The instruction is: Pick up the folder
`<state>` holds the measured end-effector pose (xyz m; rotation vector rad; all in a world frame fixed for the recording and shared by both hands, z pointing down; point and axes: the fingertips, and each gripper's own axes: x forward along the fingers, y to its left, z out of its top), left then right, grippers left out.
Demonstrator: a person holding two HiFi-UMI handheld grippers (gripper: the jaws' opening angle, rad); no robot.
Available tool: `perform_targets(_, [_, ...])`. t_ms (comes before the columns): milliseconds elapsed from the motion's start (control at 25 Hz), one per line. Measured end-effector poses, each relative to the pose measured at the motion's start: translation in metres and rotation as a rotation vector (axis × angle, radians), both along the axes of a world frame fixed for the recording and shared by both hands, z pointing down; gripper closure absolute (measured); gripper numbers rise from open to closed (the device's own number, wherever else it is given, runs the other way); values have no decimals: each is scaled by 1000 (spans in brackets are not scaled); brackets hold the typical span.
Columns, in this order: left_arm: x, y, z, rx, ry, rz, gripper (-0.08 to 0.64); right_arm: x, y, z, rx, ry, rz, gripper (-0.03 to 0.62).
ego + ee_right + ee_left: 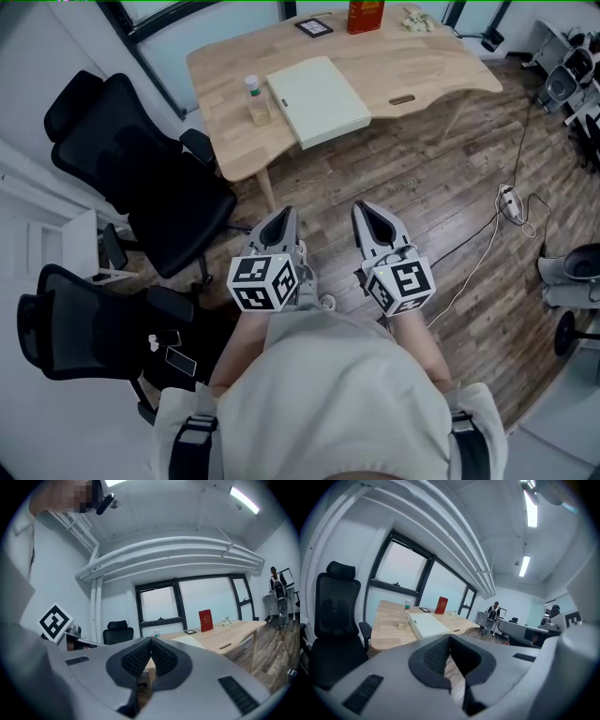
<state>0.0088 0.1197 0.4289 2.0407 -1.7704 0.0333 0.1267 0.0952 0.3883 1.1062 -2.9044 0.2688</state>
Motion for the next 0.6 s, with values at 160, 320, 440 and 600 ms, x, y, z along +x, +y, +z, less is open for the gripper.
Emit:
perform_targets(160, [-7,-15,-1,6,2,-8,538,-7,-14,0,3,7,-5,574])
perform_targets(320, [-11,-31,2,3,5,-9,538,-11,-31,-1,9,0,-6,574])
perform_targets(440, [-15,-44,4,-2,7,-7,538,-16,-45,-1,12,-4,-7,574])
perform_targets(600, [-22,-63,5,-2,13,-8,538,-23,-63,0,7,-5,-13,572])
